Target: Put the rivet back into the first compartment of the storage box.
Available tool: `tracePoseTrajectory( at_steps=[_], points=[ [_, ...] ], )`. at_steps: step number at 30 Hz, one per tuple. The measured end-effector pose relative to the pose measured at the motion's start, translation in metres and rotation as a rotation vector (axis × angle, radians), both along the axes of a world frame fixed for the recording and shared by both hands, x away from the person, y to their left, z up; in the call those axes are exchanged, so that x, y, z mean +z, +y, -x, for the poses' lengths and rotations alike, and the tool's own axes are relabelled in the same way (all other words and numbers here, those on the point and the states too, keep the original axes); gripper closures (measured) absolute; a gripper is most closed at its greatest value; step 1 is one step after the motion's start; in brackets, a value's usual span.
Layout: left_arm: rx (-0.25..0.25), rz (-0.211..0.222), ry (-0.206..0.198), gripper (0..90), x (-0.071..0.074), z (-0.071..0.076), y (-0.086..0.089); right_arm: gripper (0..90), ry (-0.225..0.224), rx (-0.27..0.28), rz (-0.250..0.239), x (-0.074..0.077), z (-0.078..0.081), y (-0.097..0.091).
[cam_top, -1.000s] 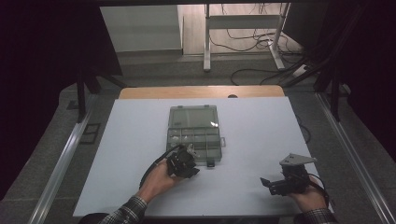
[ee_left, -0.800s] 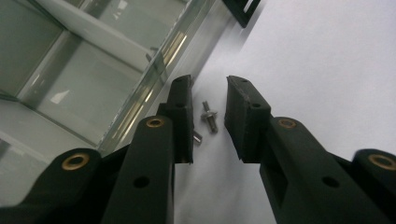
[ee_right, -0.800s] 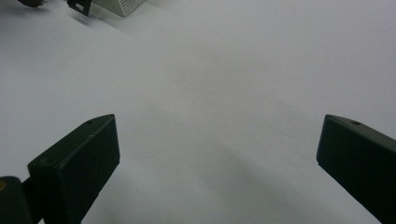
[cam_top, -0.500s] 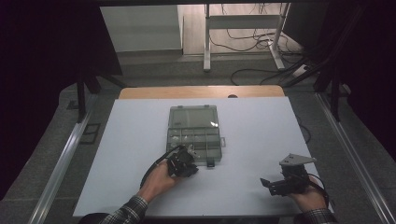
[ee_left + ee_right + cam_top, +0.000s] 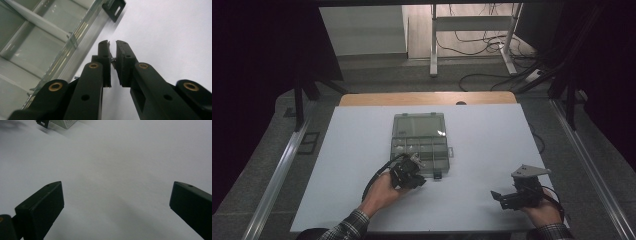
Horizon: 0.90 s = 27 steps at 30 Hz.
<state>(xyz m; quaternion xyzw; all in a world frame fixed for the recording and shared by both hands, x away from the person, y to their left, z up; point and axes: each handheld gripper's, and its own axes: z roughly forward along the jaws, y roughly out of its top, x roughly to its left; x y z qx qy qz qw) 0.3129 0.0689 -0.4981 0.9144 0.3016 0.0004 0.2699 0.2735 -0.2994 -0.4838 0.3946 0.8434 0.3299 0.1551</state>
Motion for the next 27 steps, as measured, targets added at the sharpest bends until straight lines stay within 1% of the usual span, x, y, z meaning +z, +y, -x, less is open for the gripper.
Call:
tracePoseTrajectory(
  at_steps=[1,2,3,4,7,10,15,18,19,23,27],
  points=[
    [-0.003,0.000,-0.002,83.4,0.002,0.000,0.000,0.0,0.000,-0.001,0.000,0.000,0.000,0.000],
    [-0.015,-0.010,-0.006,83.4,0.004,0.000,0.002,0.0,0.000,-0.001,0.000,0.000,0.000,0.000],
    [-0.001,0.010,-0.004,83.4,0.005,0.001,0.001,0.0,0.000,-0.002,-0.001,0.000,0.000,0.000],
    [0.003,0.020,-0.003,83.4,0.006,0.001,0.001,0.0,0.000,-0.001,0.000,0.000,0.000,0.000],
    [-0.008,0.021,-0.007,83.4,0.012,0.001,0.004,0.0,0.001,0.001,-0.001,0.000,0.000,0.000],
    [-0.007,0.029,-0.003,83.4,0.016,0.001,0.005,0.0,-0.001,0.004,-0.002,0.000,0.000,0.000],
    [-0.008,0.033,0.001,83.4,0.021,0.000,0.007,0.0,-0.010,-0.022,-0.019,0.001,-0.001,-0.002],
    [-0.011,0.032,-0.001,83.4,0.026,-0.001,0.008,0.0,-0.011,-0.025,-0.022,0.001,-0.001,-0.002],
    [-0.019,0.021,-0.003,83.5,0.028,-0.002,0.009,0.0,-0.011,-0.023,-0.022,0.001,0.000,-0.002],
    [-0.015,0.018,-0.006,83.4,0.034,-0.005,0.012,0.0,-0.013,-0.020,-0.025,0.002,0.000,-0.002],
    [-0.012,0.002,-0.012,83.4,0.041,-0.009,0.015,0.0,-0.017,-0.028,-0.027,0.002,-0.001,-0.002]
  ],
)
